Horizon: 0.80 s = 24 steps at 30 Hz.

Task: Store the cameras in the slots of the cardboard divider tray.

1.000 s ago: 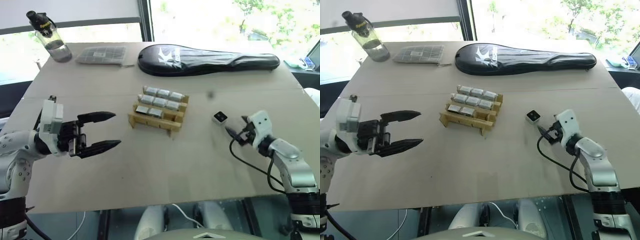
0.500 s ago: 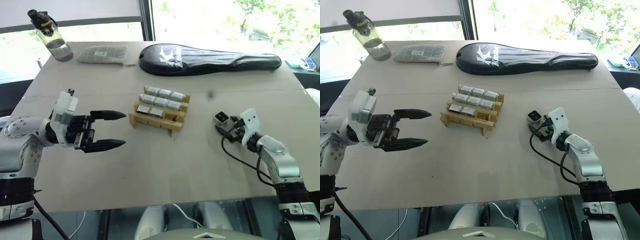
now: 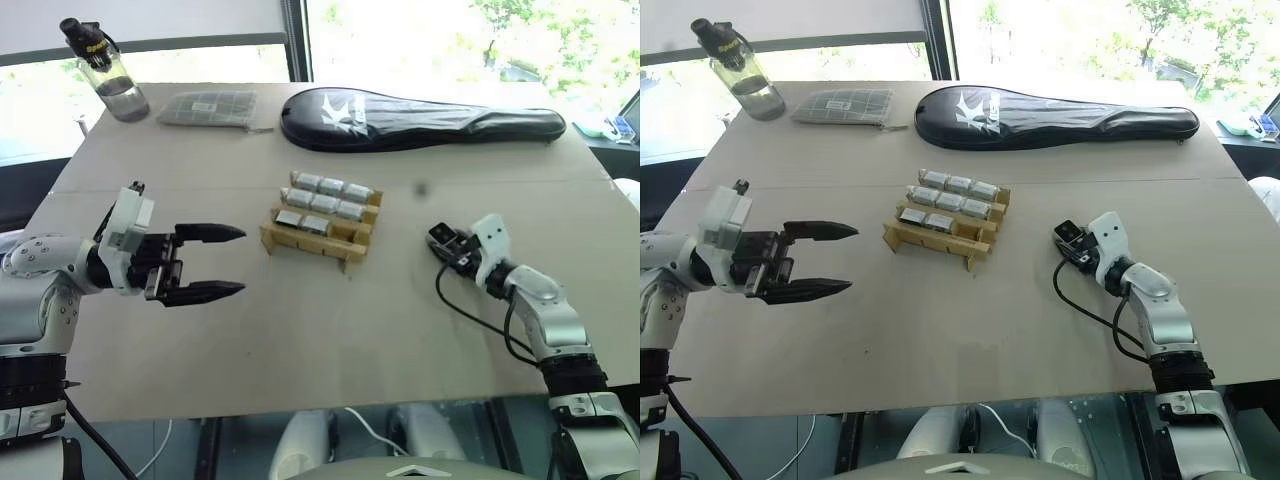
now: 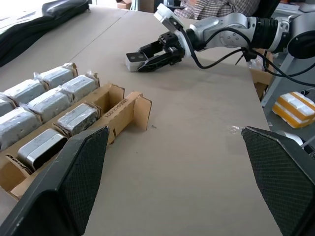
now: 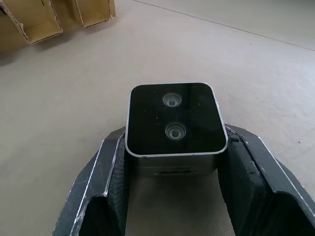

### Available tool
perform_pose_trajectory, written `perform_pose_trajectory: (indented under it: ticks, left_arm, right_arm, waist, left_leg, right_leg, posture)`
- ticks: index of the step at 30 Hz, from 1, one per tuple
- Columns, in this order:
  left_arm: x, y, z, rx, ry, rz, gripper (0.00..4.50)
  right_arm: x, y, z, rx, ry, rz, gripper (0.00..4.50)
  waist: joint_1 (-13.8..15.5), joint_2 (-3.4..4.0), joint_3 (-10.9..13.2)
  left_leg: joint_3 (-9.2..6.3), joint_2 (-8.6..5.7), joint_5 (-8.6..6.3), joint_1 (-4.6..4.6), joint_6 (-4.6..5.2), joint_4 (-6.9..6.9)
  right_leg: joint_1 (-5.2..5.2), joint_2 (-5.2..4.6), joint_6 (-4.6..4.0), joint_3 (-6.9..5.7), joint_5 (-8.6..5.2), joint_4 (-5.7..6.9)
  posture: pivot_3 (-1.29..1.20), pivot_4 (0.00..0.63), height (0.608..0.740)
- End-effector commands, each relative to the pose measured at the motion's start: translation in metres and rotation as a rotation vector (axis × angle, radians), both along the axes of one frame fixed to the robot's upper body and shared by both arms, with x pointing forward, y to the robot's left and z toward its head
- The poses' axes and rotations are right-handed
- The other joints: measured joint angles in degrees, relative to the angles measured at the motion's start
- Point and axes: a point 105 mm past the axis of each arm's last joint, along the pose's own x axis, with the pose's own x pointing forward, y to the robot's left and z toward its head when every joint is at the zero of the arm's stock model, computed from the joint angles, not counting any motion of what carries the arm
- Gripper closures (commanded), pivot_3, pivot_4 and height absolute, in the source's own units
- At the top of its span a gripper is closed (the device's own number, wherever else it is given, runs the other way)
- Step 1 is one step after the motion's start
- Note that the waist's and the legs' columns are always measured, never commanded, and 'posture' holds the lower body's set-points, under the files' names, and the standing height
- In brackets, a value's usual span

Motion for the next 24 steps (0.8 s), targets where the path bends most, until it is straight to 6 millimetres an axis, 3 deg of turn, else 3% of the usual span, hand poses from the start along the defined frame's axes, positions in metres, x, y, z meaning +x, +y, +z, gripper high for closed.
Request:
perform_pose_trajectory:
  ticks: [1, 6, 9, 12, 17, 20, 24]
  left_arm:
    - [0.009, -0.005, 0.013, -0.047, -0.043, 0.057, 0.00]
    - [0.044, -0.027, 0.021, -0.117, 0.008, 0.143, 0.00]
    - [0.067, -0.046, 0.018, -0.071, -0.050, 0.153, 0.00]
    - [0.083, -0.061, 0.016, -0.041, -0.067, 0.146, 0.00]
    - [0.095, -0.081, 0.021, -0.056, -0.070, 0.038, 0.00]
    - [0.087, -0.094, 0.024, -0.073, -0.008, -0.098, 0.00]
    - [0.077, -0.096, 0.026, -0.049, 0.041, -0.205, 0.00]
  right_arm:
    - [0.002, 0.010, 0.031, -0.205, -0.238, 0.055, 2.56]
    - [0.001, 0.052, 0.081, -0.445, -0.635, 0.177, 2.56]
    - [-0.011, 0.091, 0.106, -0.483, -0.847, 0.303, 2.56]
    - [-0.025, 0.116, 0.121, -0.519, -1.007, 0.392, 2.56]
    - [-0.043, 0.141, 0.123, -0.572, -1.144, 0.516, 2.56]
    - [-0.050, 0.152, 0.116, -0.594, -1.160, 0.582, 2.56]
    - [-0.052, 0.159, 0.113, -0.599, -1.150, 0.608, 2.56]
  waist:
    - [0.0, 0.01, 0.0]
    - [0.0, 0.00, 0.0]
    - [0.0, -0.02, 0.0]
    - [-0.2, -0.03, 0.0]
    - [-0.2, -0.03, 0.0]
    - [-0.3, -0.03, 0.0]
    - [-1.3, -0.03, 0.0]
  left_leg:
    - [0.00, 0.00, 0.00, 0.00, 0.00, 0.00]
    - [-0.04, 0.00, 0.00, -0.04, 0.00, 0.26]
    - [-0.02, -0.02, 0.00, -0.01, 0.00, 0.32]
    - [-0.04, -0.01, 0.01, -0.04, -0.01, 0.36]
    - [-0.07, -0.03, 0.01, -0.15, -0.01, 0.46]
    - [-0.10, -0.02, 0.02, -0.14, -0.03, 0.47]
    - [-0.11, -0.02, 0.02, -0.13, -0.04, 0.46]
  right_leg:
    - [0.00, 0.00, 0.00, 0.00, 0.00, 0.00]
    - [-0.02, 0.02, 0.01, -0.02, 0.00, 0.02]
    - [0.00, 0.07, 0.02, 0.00, 0.01, 0.06]
    - [-0.01, 0.12, 0.02, -0.01, 0.01, 0.11]
    - [-0.01, 0.13, 0.02, -0.30, 0.01, 0.04]
    - [0.01, 0.12, 0.02, -0.36, 0.01, 0.03]
    - [0.03, 0.14, 0.03, -0.37, 0.00, 0.04]
  posture:
    - [0.00, 0.150, 0.740]
    - [0.00, 0.150, 0.740]
    - [0.00, 0.150, 0.740]
    - [0.00, 0.150, 0.740]
    - [0.00, 0.150, 0.740]
    - [0.00, 0.150, 0.740]
    - [0.00, 0.150, 0.740]
